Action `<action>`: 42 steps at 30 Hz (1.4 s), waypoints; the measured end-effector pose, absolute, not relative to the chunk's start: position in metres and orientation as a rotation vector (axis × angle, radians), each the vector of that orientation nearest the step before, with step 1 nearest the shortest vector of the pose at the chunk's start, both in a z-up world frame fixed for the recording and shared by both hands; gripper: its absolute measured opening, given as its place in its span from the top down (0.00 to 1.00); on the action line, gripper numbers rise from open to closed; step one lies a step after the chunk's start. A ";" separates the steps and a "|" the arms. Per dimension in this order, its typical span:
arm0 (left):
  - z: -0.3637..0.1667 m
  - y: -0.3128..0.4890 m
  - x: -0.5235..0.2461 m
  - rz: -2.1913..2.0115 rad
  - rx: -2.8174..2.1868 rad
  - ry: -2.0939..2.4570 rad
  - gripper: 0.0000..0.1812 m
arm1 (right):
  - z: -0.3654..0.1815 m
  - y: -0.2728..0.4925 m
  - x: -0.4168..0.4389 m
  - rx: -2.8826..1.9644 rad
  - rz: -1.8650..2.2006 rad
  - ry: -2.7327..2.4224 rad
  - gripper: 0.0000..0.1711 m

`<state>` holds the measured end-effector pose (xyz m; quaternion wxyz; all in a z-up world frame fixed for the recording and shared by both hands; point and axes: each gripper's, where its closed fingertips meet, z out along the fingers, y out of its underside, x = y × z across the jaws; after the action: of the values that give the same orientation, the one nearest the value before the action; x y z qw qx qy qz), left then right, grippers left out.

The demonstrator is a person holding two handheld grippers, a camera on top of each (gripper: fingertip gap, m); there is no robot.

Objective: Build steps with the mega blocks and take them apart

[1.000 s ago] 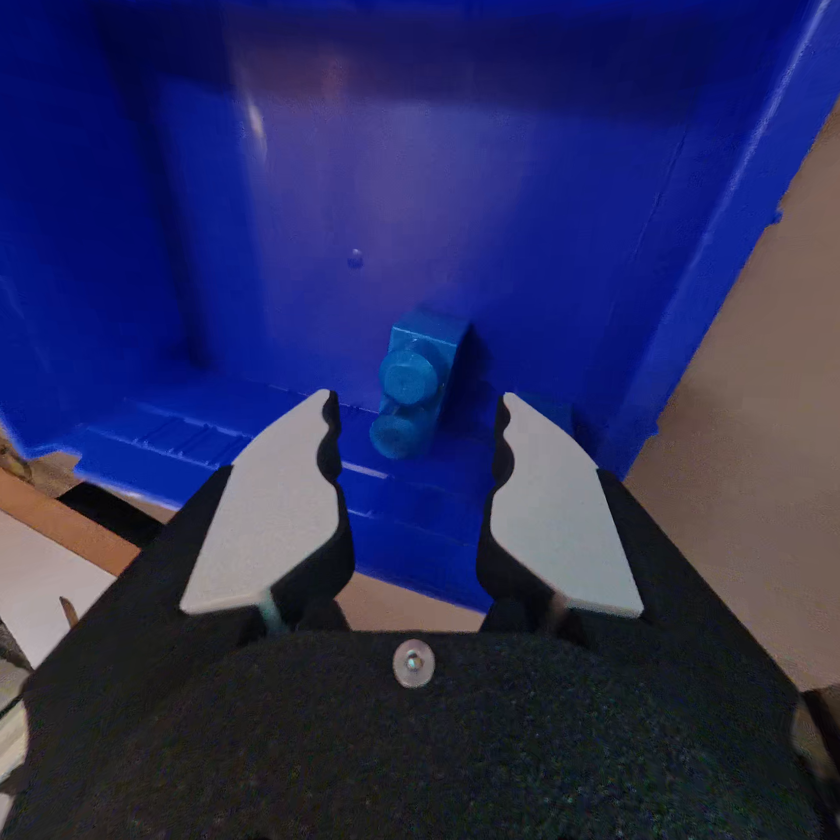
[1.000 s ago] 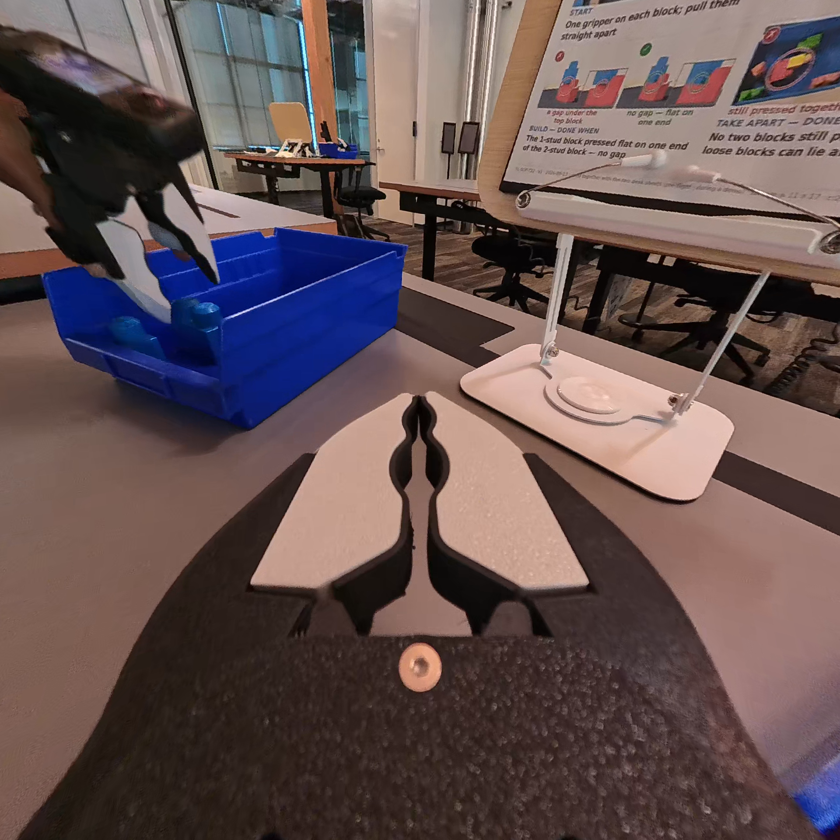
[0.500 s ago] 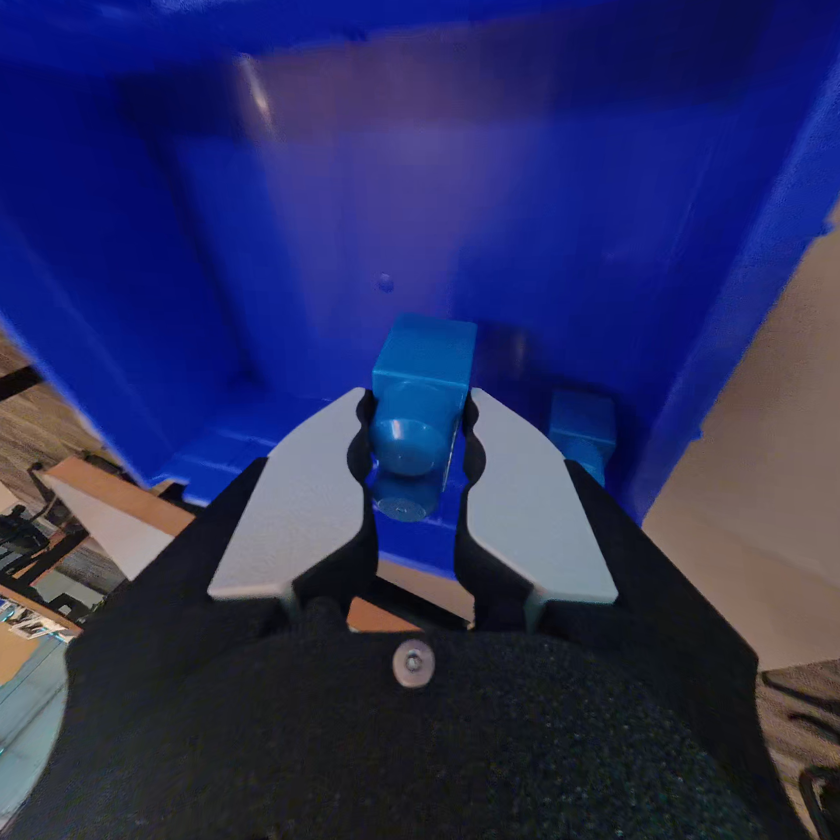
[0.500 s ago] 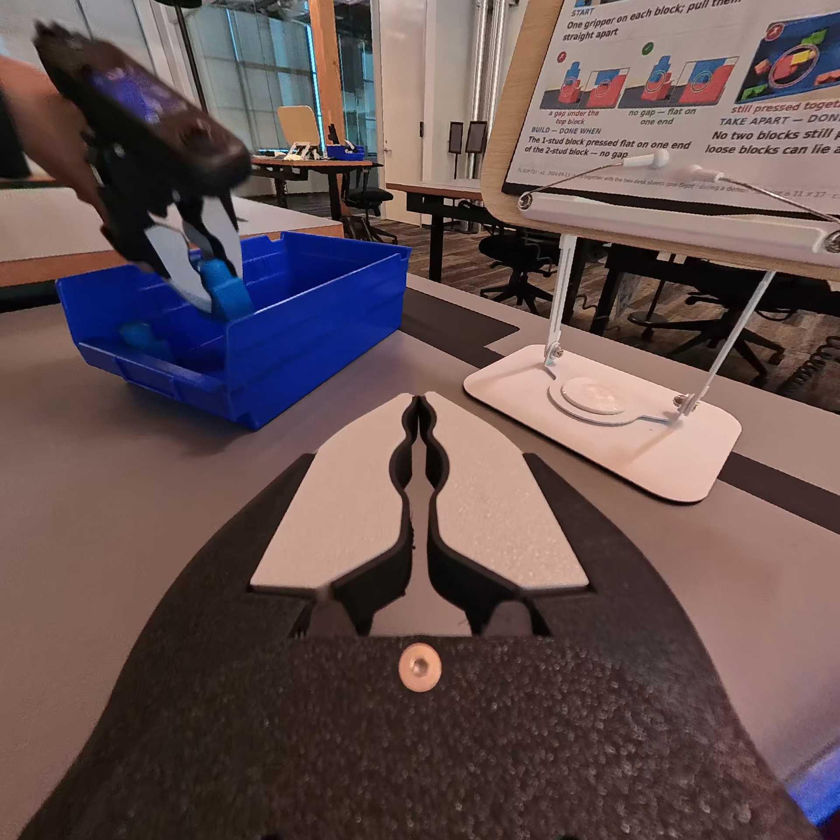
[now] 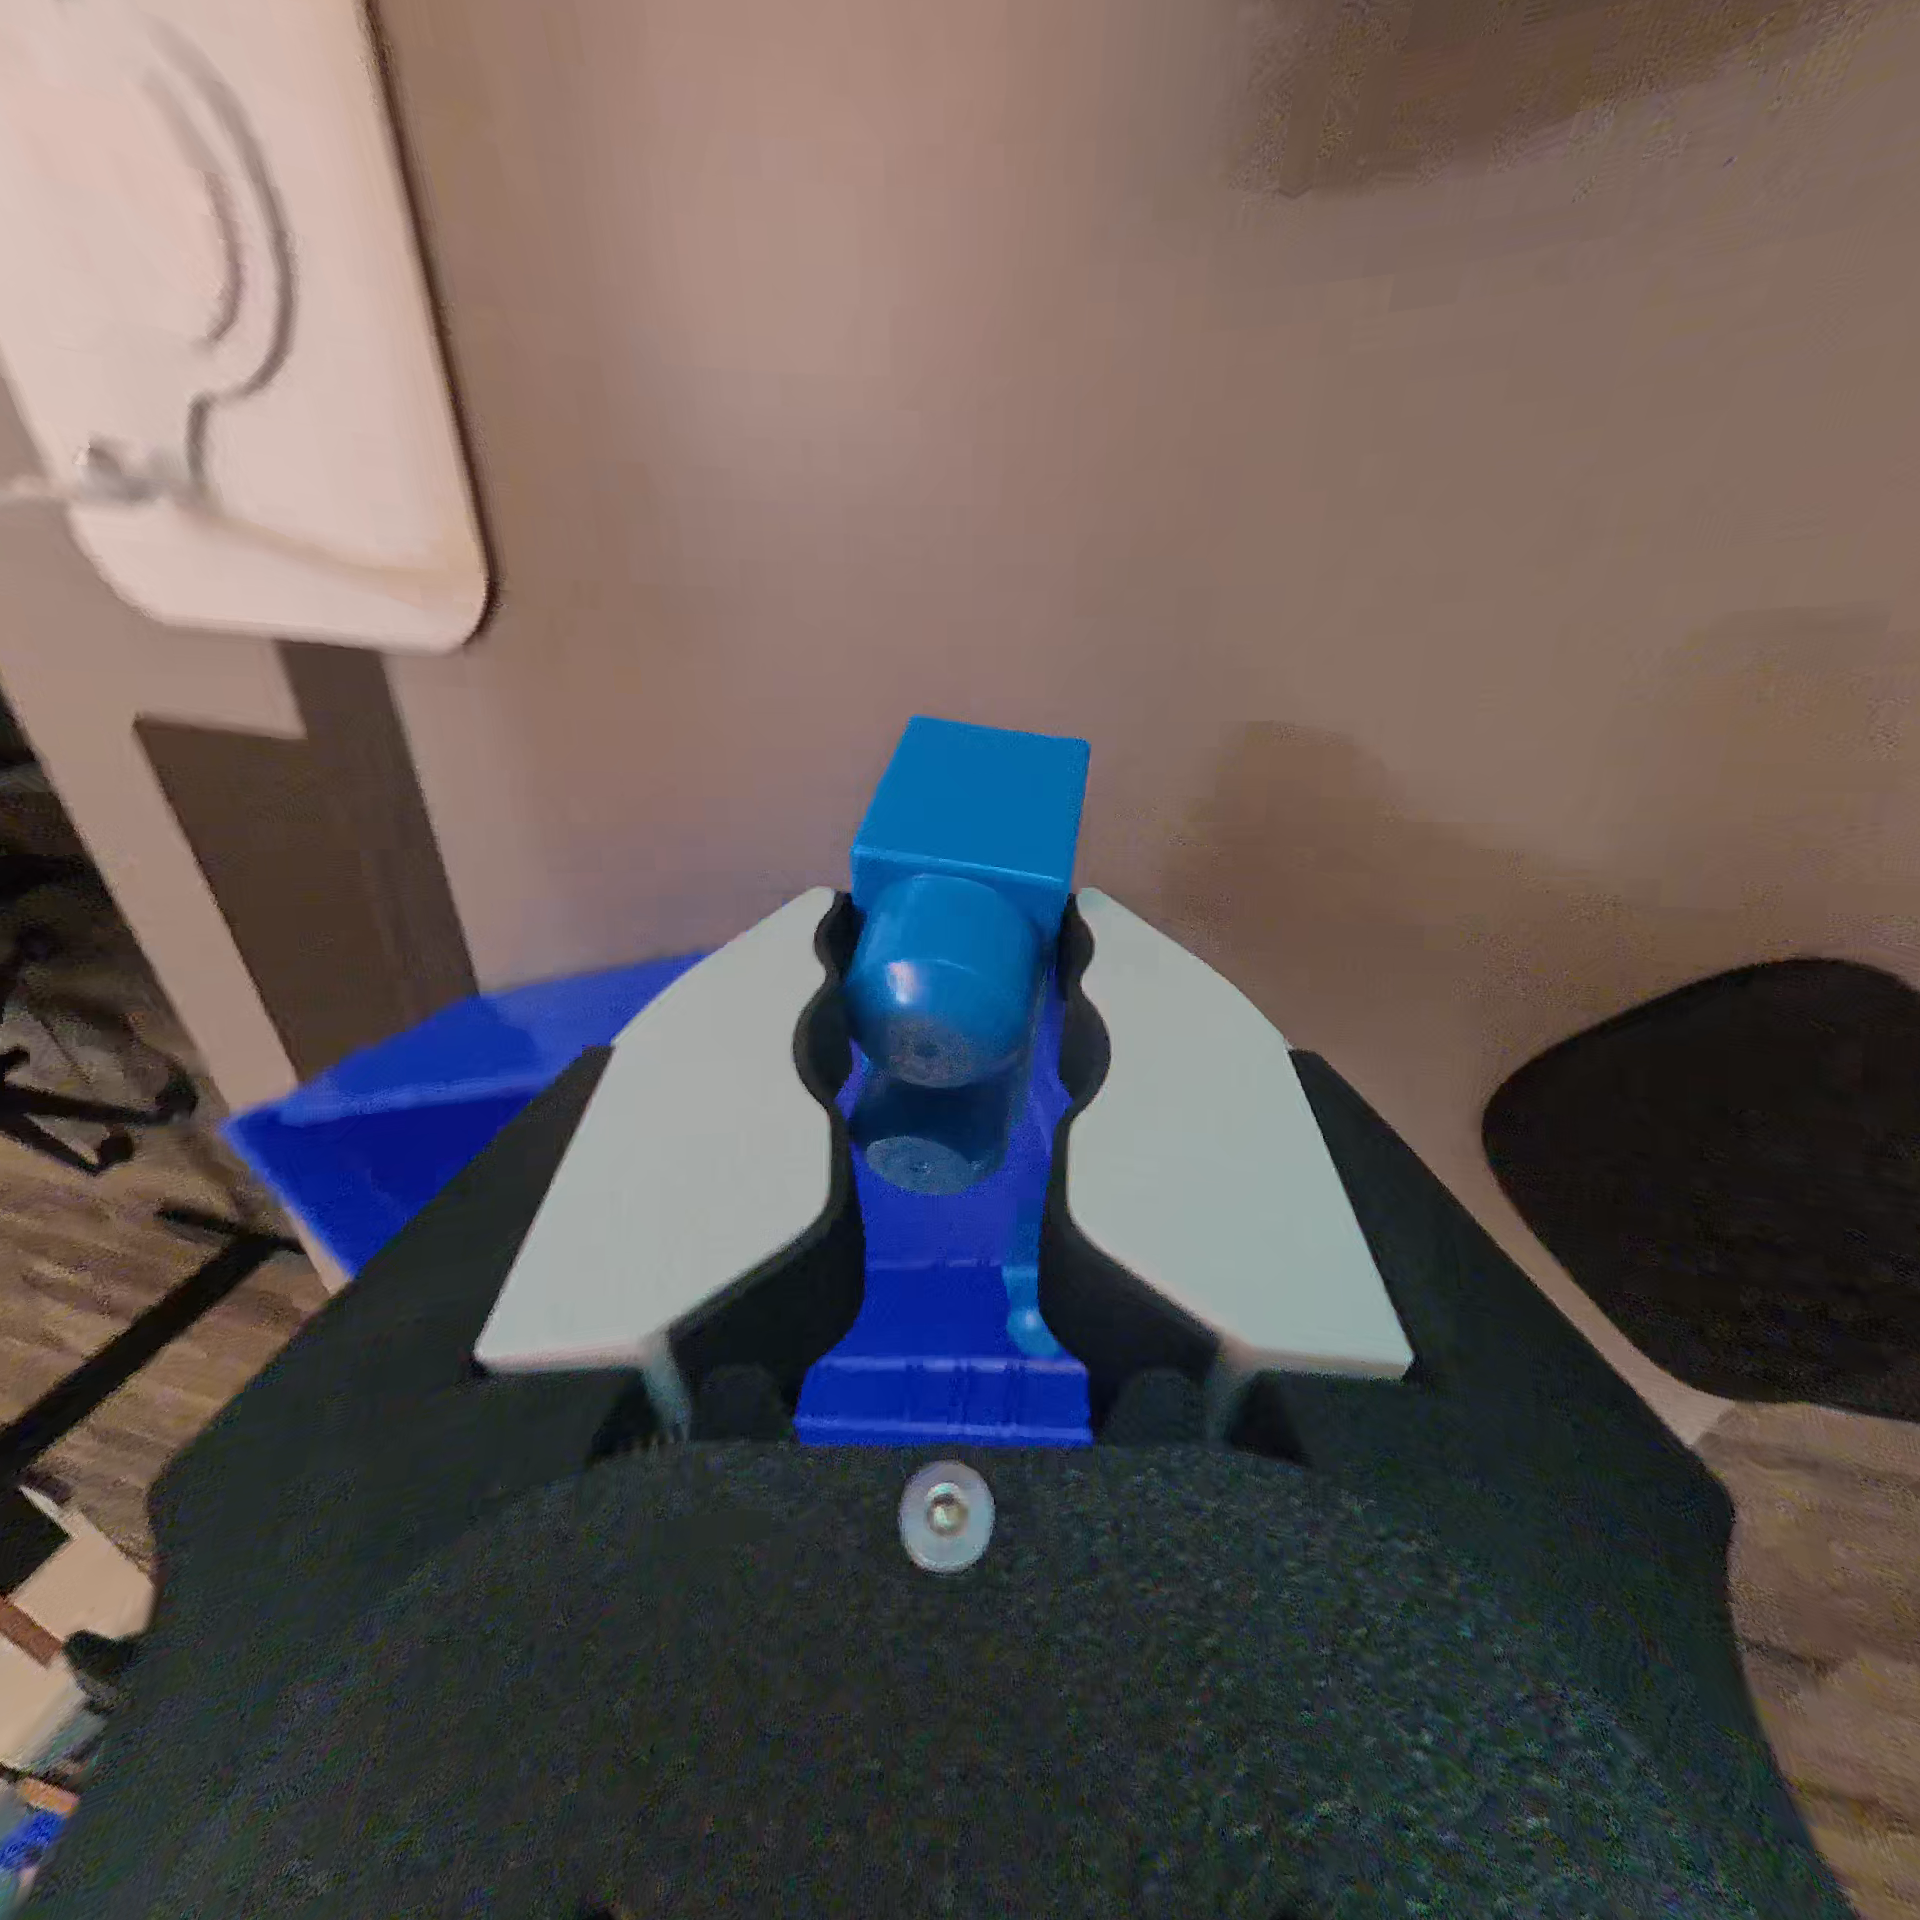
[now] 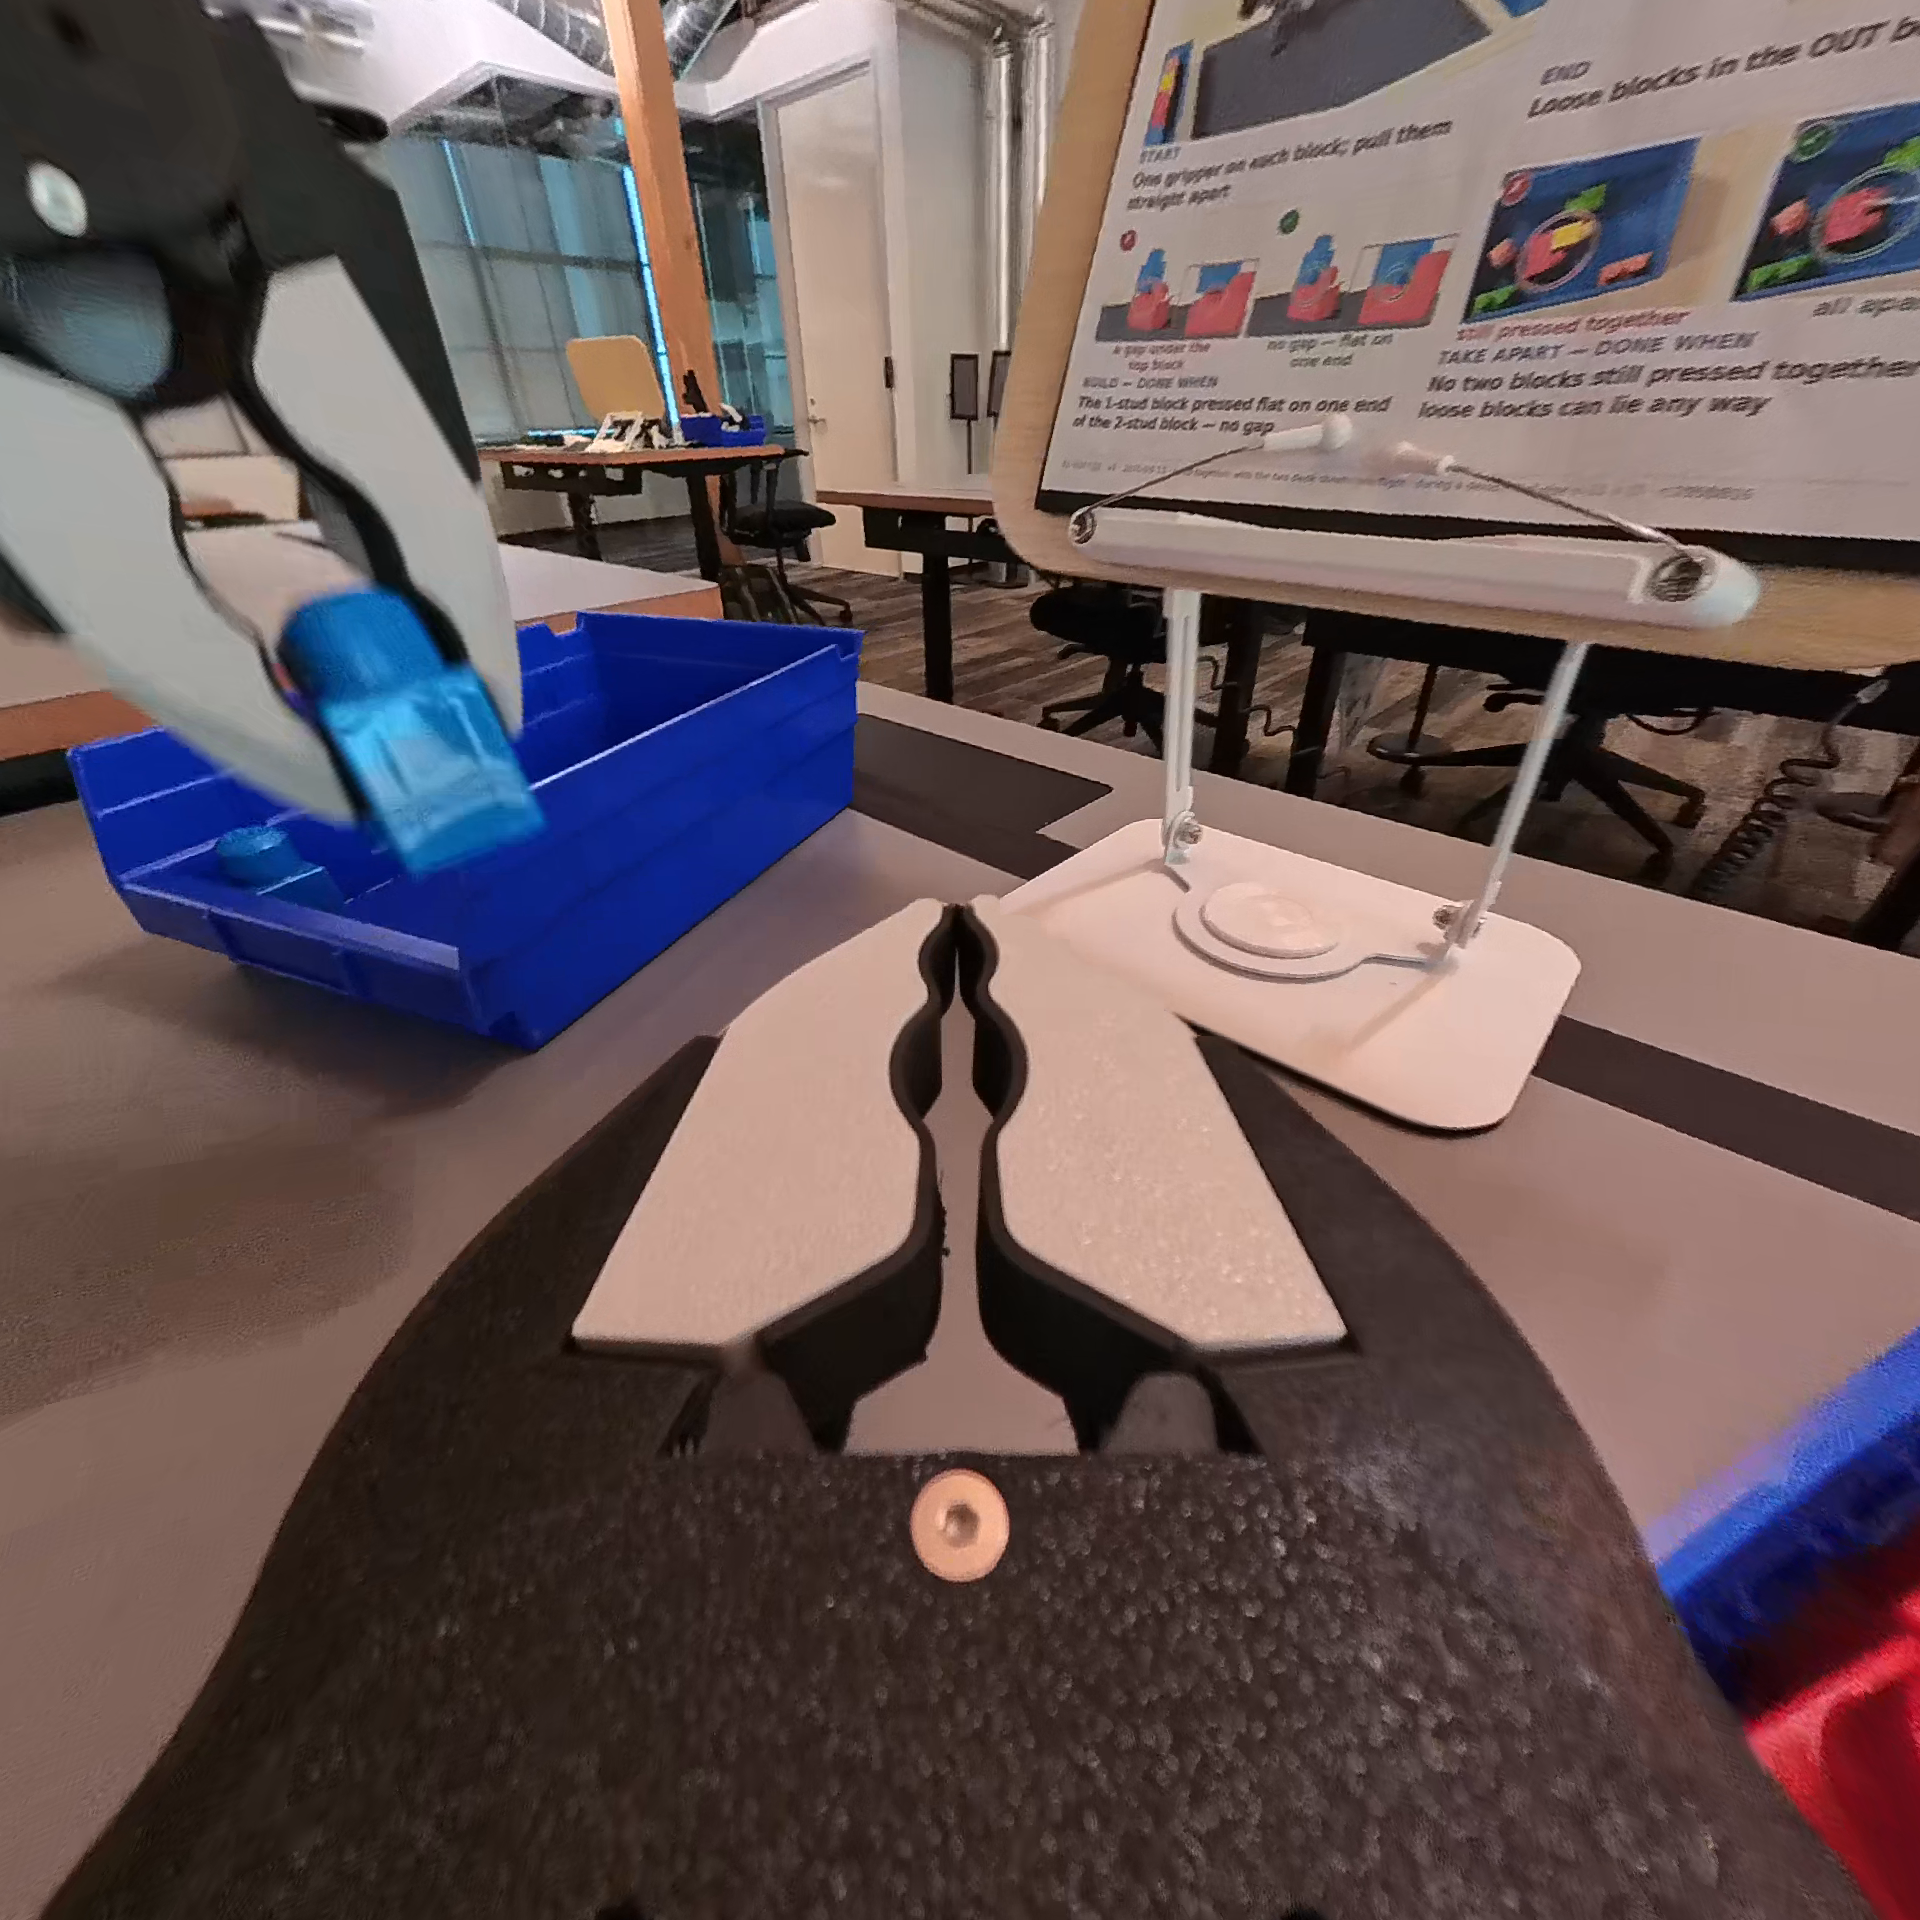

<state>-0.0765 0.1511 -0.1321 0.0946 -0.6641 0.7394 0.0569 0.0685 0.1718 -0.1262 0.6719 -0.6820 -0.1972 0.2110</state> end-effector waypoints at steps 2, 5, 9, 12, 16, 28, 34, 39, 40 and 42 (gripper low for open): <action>-0.153 0.139 -0.054 0.158 -1.947 2.261 0.79 | -0.123 0.173 0.075 -1.529 0.466 -0.423 1.00; -0.186 0.125 -0.029 0.145 -1.920 2.349 0.79 | -0.116 0.174 0.086 -1.512 0.459 -0.391 1.00; -0.222 0.111 -0.010 0.120 -1.903 2.415 0.79 | -0.110 0.175 0.096 -1.498 0.480 -0.354 1.00; -0.240 0.105 -0.008 0.144 -1.880 2.448 0.79 | -0.108 0.174 0.096 -1.492 0.488 -0.354 1.00; -0.249 0.105 -0.008 0.159 -1.857 2.435 0.78 | -0.107 0.174 0.094 -1.490 0.474 -0.369 1.00; -0.149 0.139 -0.057 0.078 -1.880 2.089 0.77 | -0.110 0.174 0.094 -1.497 0.456 -0.383 1.00; -0.127 0.165 -0.170 0.244 -2.118 1.962 0.78 | -0.114 0.175 0.092 -1.509 0.448 -0.391 1.00; -0.167 0.160 -0.259 0.375 -2.352 1.969 0.76 | -0.117 0.175 0.090 -1.516 0.448 -0.399 1.00; -0.176 0.159 -0.271 0.393 -2.387 1.972 0.76 | -0.118 0.174 0.090 -1.518 0.447 -0.402 1.00; -0.190 0.158 -0.288 0.419 -2.436 1.970 0.75 | -0.119 0.174 0.089 -1.523 0.448 -0.407 1.00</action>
<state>-0.2882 0.1584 -0.1899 -0.0096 -0.7706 0.6233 0.1326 0.0888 0.1740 -0.1193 0.6826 -0.6791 -0.1814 0.1999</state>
